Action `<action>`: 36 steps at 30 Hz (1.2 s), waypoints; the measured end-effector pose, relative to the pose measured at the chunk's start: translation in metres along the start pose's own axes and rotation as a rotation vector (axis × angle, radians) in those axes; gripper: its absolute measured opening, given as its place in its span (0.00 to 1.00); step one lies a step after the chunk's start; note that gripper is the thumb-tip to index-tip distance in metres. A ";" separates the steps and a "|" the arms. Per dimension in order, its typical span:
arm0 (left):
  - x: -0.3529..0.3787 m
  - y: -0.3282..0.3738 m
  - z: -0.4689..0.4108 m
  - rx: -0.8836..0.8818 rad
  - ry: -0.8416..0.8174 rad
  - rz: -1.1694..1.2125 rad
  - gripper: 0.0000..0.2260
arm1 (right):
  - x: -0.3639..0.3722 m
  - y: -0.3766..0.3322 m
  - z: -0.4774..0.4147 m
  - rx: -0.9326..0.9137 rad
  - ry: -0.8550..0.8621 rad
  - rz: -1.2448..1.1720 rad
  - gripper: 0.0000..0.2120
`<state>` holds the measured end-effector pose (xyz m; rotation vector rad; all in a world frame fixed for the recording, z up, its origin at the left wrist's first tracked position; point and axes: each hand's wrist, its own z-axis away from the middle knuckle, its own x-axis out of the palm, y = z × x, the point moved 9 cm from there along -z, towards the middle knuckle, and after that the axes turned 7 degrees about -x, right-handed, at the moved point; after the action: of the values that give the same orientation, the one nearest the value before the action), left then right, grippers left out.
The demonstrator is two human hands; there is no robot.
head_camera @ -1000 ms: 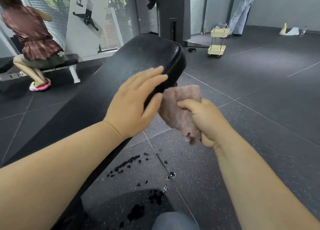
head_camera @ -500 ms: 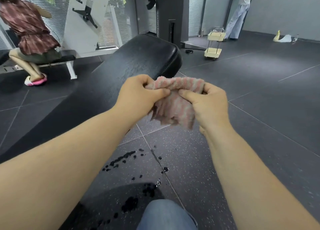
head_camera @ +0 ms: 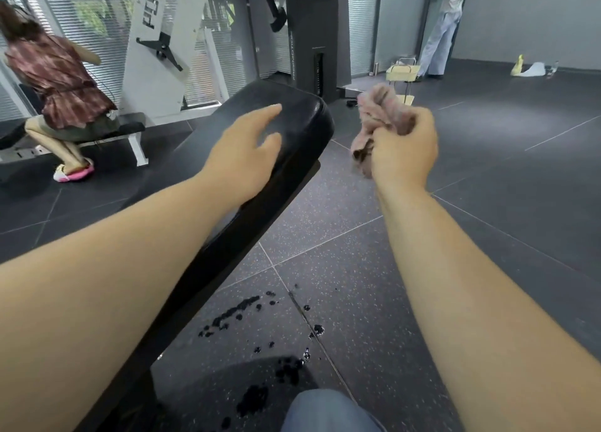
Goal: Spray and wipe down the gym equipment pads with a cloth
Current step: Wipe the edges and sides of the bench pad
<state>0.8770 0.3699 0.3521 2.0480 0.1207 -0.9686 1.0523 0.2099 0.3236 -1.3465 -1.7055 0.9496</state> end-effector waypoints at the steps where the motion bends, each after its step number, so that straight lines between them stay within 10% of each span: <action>1: 0.011 -0.007 -0.006 0.012 -0.051 -0.106 0.21 | 0.018 -0.003 -0.012 -0.052 -0.063 0.064 0.13; 12: 0.036 -0.032 -0.014 -0.008 -0.077 -0.006 0.20 | 0.071 0.018 0.070 -0.292 -0.317 -0.054 0.14; 19: 0.033 -0.035 -0.010 -0.007 -0.084 0.042 0.20 | 0.079 0.006 -0.041 -0.251 -0.192 0.029 0.17; 28: 0.028 -0.032 -0.014 -0.015 -0.009 0.030 0.19 | 0.077 0.023 0.088 -0.362 -0.320 -0.033 0.12; 36: 0.021 -0.032 -0.015 0.047 0.049 -0.033 0.18 | 0.077 0.017 -0.044 -0.158 -0.209 -0.055 0.17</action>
<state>0.8872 0.3958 0.3221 2.1191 0.1598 -0.9500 1.0867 0.2923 0.3362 -1.3307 -2.0017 0.9688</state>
